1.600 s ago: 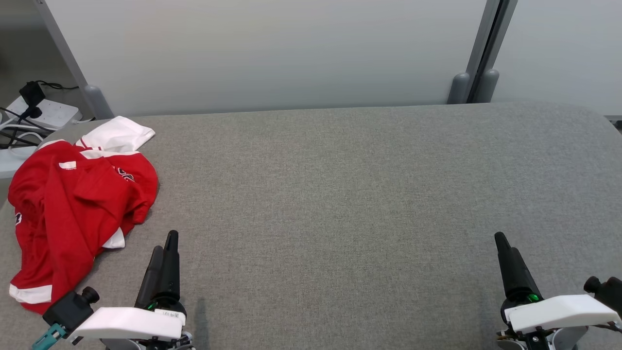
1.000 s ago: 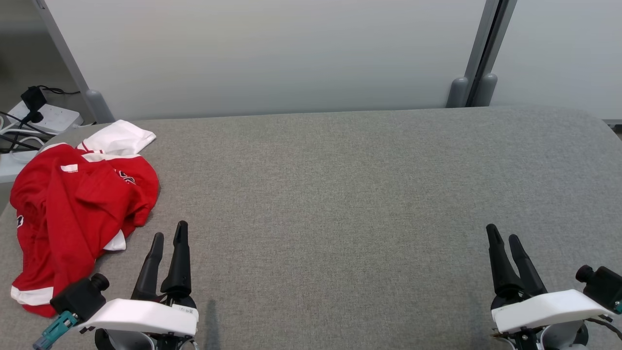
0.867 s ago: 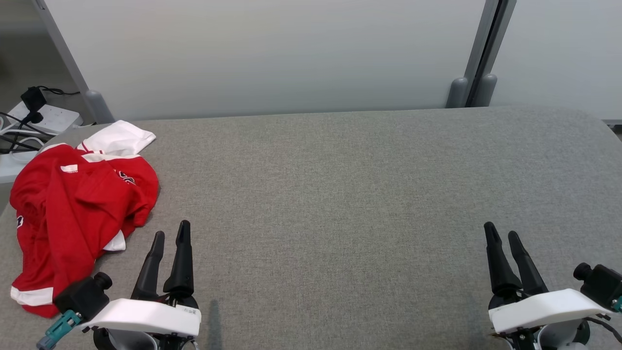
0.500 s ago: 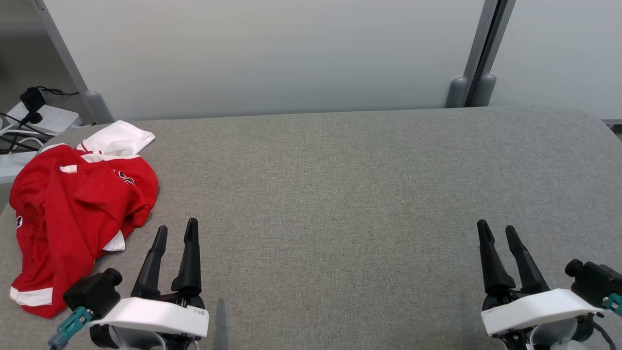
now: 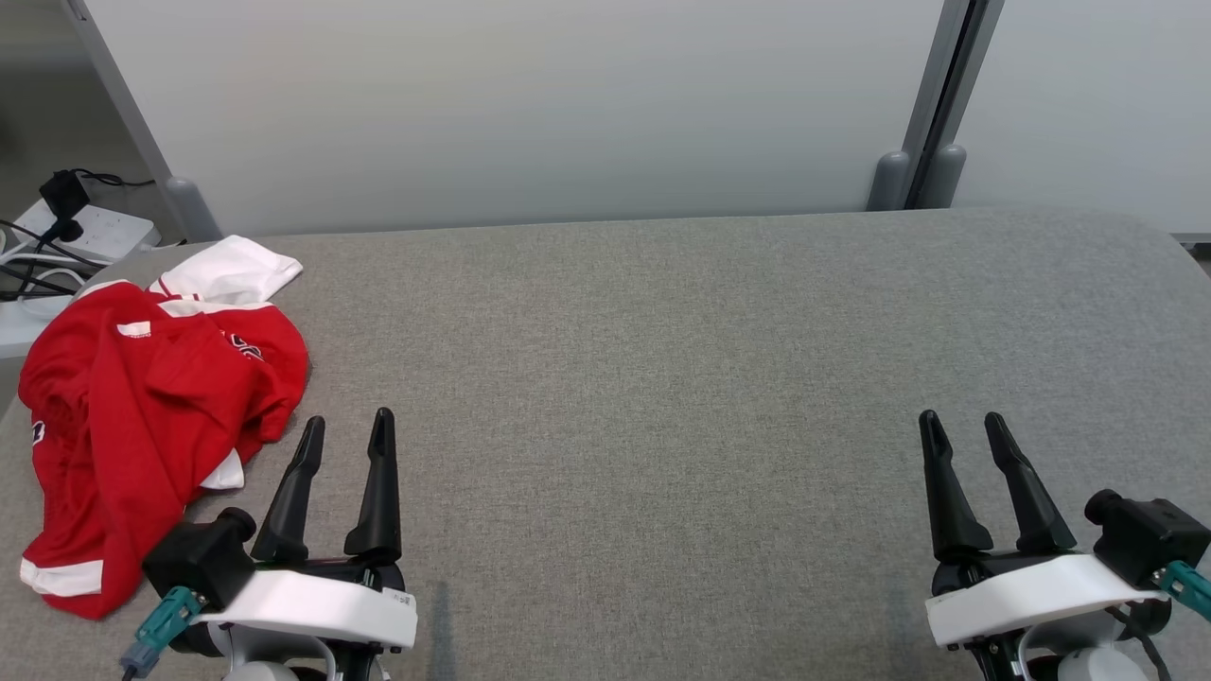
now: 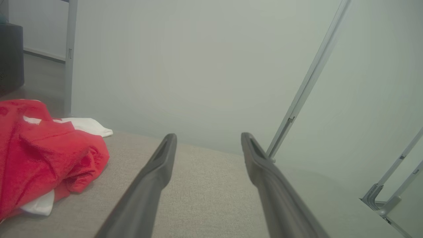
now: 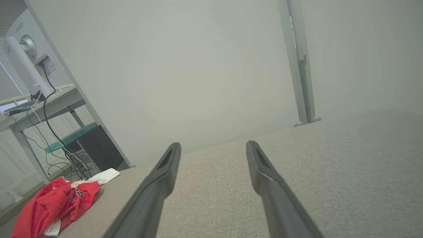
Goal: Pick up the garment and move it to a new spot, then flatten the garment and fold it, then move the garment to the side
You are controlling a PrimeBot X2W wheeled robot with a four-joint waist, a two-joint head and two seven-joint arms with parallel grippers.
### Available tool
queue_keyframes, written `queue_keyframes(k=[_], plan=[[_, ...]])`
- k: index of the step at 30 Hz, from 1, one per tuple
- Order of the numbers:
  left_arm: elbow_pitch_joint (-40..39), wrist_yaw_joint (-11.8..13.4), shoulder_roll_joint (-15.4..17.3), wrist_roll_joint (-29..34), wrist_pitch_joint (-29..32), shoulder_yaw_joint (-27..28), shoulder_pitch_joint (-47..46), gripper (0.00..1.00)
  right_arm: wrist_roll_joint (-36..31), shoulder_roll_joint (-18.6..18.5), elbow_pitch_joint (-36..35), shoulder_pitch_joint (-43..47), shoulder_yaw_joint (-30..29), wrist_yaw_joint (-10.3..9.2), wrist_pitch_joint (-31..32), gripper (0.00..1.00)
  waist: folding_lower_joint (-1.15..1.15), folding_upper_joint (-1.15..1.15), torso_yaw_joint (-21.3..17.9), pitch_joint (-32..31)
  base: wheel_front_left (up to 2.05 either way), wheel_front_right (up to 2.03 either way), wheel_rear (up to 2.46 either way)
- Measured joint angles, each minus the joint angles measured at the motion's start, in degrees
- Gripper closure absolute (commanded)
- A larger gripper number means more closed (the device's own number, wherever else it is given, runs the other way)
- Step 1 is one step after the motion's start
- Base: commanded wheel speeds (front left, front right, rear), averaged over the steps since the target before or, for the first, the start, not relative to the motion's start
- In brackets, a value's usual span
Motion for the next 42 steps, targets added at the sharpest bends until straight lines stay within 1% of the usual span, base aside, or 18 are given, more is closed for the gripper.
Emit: queue_keyframes(k=[6, 8, 13, 21, 42], plan=[[0.0, 0.1, 0.2, 4.1, -1.0, -0.2, 0.0, 0.00, -4.1, -0.1, -0.1, 0.0, 0.4, 0.00, -1.0, 0.00, 0.00, 0.00, -0.1, -0.1, 0.00, 0.00, 0.00], [0.1, 0.5, 0.2, 6.1, -1.3, -0.4, -0.1, 0.00, -5.4, -0.1, -0.2, 0.0, 0.8, 0.00, -1.2, 0.00, 0.00, 0.00, -0.2, -0.1, 0.00, 0.00, 0.00], [0.1, 0.6, 0.4, 9.4, -2.3, -0.8, -0.8, 0.00, -8.5, -0.1, -0.7, -0.3, 1.1, 0.00, -2.1, 0.00, 0.00, 0.00, -0.4, -0.1, 0.00, 0.00, 0.00], [-0.4, 1.5, 0.6, 14.1, -3.4, -1.3, -1.3, 0.00, -12.9, -0.2, -1.7, -0.6, 1.4, 0.00, -3.5, 0.00, 0.00, 0.00, -0.4, 0.1, 0.00, 0.00, 0.00], [3.4, 2.5, 0.6, 14.0, -3.8, -1.2, -1.4, 0.00, -13.2, -0.2, -1.4, -1.1, 1.0, 0.00, -3.5, 0.00, 0.00, 0.00, -0.2, 0.2, 0.00, 0.00, 0.00]])
